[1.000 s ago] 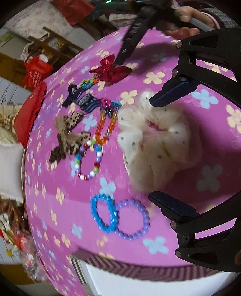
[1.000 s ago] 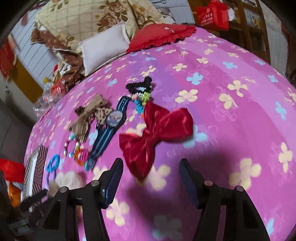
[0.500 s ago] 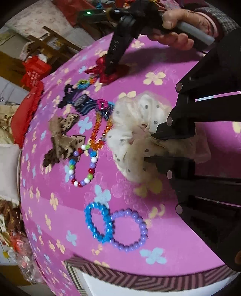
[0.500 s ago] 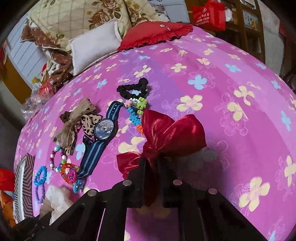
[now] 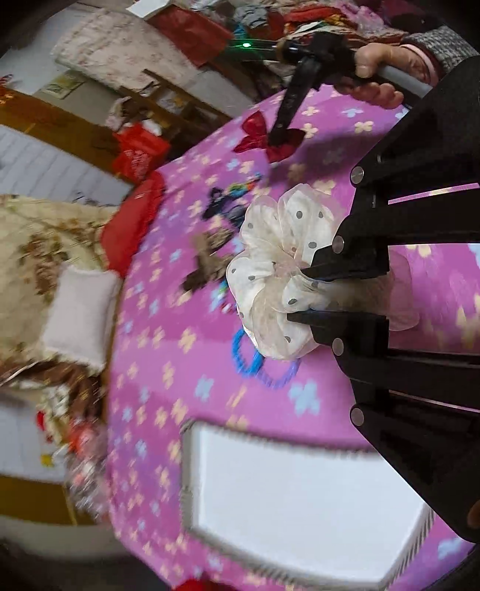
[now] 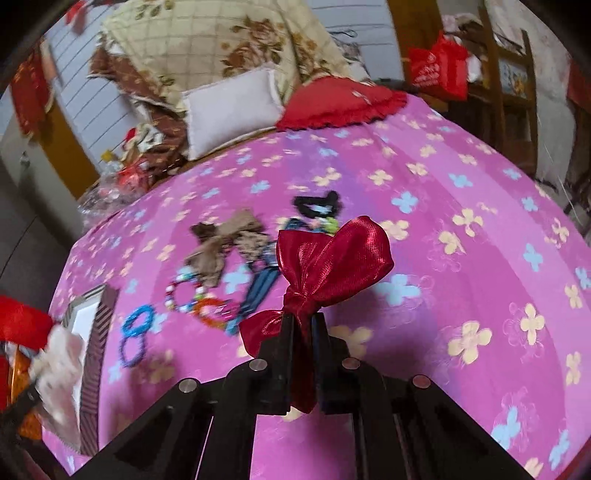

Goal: Organize jewelry
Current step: 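Carry bow and scrunchie into the white tray and open both tools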

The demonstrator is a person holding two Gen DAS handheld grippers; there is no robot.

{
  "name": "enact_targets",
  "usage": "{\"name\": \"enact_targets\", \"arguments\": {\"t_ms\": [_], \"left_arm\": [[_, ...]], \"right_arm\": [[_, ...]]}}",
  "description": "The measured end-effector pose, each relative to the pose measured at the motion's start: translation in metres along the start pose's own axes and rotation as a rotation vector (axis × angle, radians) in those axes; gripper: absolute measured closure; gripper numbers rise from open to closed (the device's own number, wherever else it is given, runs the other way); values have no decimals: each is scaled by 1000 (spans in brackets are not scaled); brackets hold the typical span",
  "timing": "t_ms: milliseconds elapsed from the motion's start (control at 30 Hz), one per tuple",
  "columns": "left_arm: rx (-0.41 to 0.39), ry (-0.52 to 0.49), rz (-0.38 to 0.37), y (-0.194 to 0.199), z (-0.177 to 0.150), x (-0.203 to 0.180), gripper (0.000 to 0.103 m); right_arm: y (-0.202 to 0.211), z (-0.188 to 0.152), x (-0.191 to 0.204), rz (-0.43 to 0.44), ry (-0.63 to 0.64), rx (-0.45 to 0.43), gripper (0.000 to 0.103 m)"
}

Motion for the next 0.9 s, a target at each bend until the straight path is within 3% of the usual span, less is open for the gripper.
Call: {"name": "enact_targets", "arguments": {"t_ms": [133,233,433,633,900], "left_arm": [[-70,-3,93,25,9,31,91],[-100,48,133,38,20,62,91],[-114,151,181,25,40,126,91],[-55,184,341,-14,49,191,91],[18,307,333,-73,61,270,91]], "right_arm": [[24,-11,36,47,55,-6,95],[39,-22,64,78,107,8,95],[39,-33,137,115,238,61,95],[2,-35,225,222,326,132,95],[-88,-38,336,246,440,241,95]]}}
Point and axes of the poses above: each gripper's, at about its wrist camera, not at the fingertips, and y roughly against the way its jaws point, x to its left, z to its top, the point moved 4 cm from there along -y, roughly the way its jaws point, and after that the axes turned 6 degrees about z, right-handed, at the moved point
